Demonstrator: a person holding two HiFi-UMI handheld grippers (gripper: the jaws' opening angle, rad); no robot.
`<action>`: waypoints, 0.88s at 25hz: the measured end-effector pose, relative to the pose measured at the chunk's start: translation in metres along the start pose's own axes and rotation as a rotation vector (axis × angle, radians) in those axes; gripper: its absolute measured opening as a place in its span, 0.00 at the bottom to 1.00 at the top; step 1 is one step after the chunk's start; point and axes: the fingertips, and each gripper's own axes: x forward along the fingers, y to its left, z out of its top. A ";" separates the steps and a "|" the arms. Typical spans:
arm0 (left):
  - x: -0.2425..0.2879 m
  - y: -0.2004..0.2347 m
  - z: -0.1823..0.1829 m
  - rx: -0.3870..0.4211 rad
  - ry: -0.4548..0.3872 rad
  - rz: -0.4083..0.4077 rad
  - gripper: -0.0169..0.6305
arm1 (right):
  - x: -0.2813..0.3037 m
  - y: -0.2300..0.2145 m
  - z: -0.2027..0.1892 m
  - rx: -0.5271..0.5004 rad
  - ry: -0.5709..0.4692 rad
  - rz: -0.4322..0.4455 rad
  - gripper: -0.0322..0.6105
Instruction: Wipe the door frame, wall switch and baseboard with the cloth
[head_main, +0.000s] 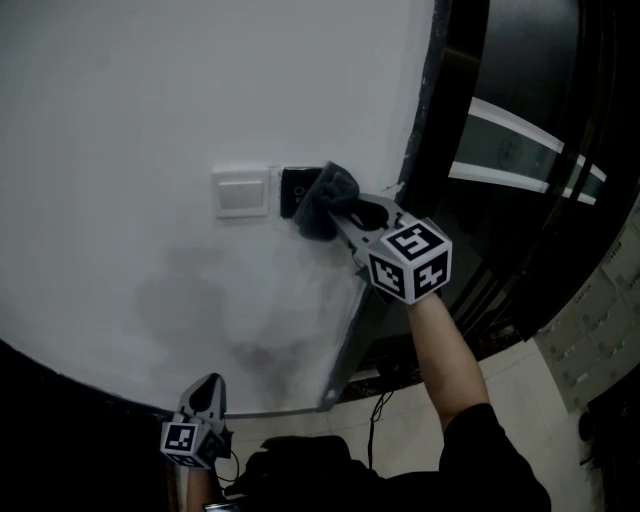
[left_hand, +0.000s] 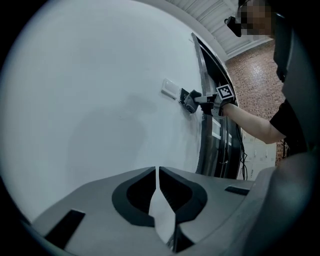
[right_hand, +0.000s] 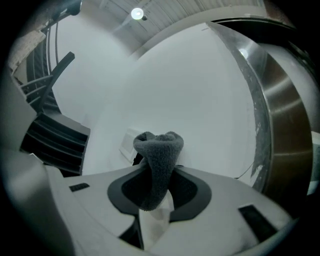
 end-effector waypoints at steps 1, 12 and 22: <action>0.000 -0.003 -0.001 0.000 0.002 -0.004 0.03 | -0.002 -0.002 -0.001 -0.007 0.004 -0.008 0.20; -0.014 0.002 -0.001 -0.006 0.024 -0.001 0.03 | -0.011 -0.008 -0.002 -0.015 0.020 -0.076 0.20; -0.016 -0.002 -0.003 -0.026 -0.001 -0.046 0.03 | -0.043 -0.025 0.026 -0.328 0.034 -0.372 0.20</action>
